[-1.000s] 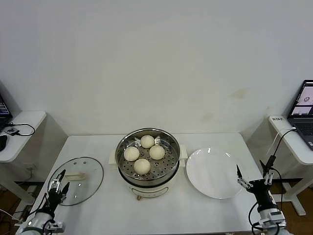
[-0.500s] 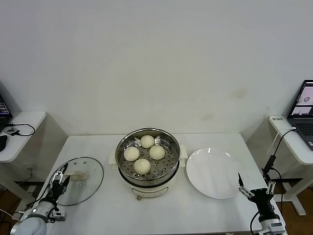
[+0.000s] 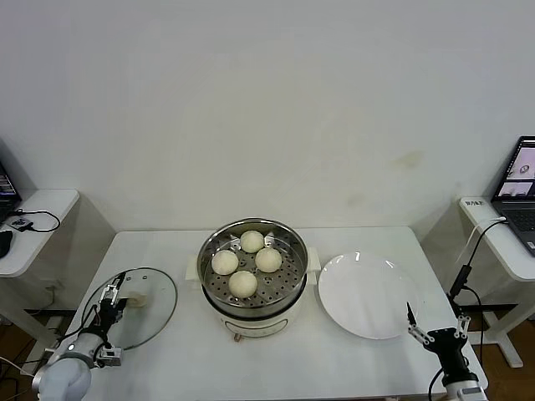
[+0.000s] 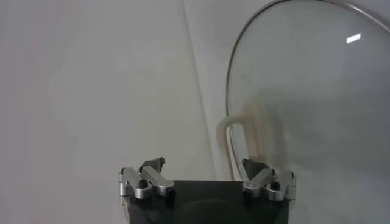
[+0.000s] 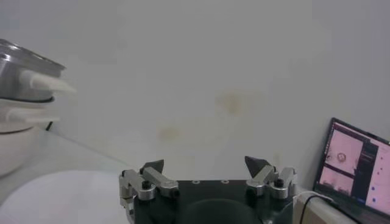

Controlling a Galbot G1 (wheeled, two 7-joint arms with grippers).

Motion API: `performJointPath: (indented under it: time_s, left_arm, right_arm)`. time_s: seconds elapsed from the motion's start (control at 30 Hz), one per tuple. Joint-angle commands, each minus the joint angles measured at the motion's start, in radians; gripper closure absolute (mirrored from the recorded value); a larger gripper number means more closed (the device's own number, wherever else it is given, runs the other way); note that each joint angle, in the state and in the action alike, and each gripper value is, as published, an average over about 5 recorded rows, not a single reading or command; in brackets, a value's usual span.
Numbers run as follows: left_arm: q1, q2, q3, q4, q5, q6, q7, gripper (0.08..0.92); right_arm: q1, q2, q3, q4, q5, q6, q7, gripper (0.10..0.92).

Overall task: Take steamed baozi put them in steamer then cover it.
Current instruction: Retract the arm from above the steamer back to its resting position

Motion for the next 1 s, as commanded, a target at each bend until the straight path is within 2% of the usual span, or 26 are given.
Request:
performJointPath:
  time_s: [0.03,0.53,0.8,1.0]
  left_arm:
    - [-0.053,0.004,0.022,0.036,0.009,0.002,0.006,0.177]
    - [-0.083,0.008,0.027,0.100,-0.034,-0.006,0.002,0.193]
    - [-0.062,0.008,0.024,0.077,-0.050,-0.009,0.004,0.407]
    - [-0.020,0.009,0.003,-0.008,-0.072,-0.010,0.013,0.580]
  right_arm:
    - [0.000,0.005,-0.007,-0.018,-0.012,0.005,-0.001,0.203]
    - [0.008,0.007,-0.018,-0.035,-0.018,0.010,-0.003,0.202]
    - [0.007,0.007,-0.018,-0.039,-0.018,0.014,-0.003,0.203]
    - [0.008,0.005,-0.019,-0.035,-0.020,0.015,-0.004,0.203]
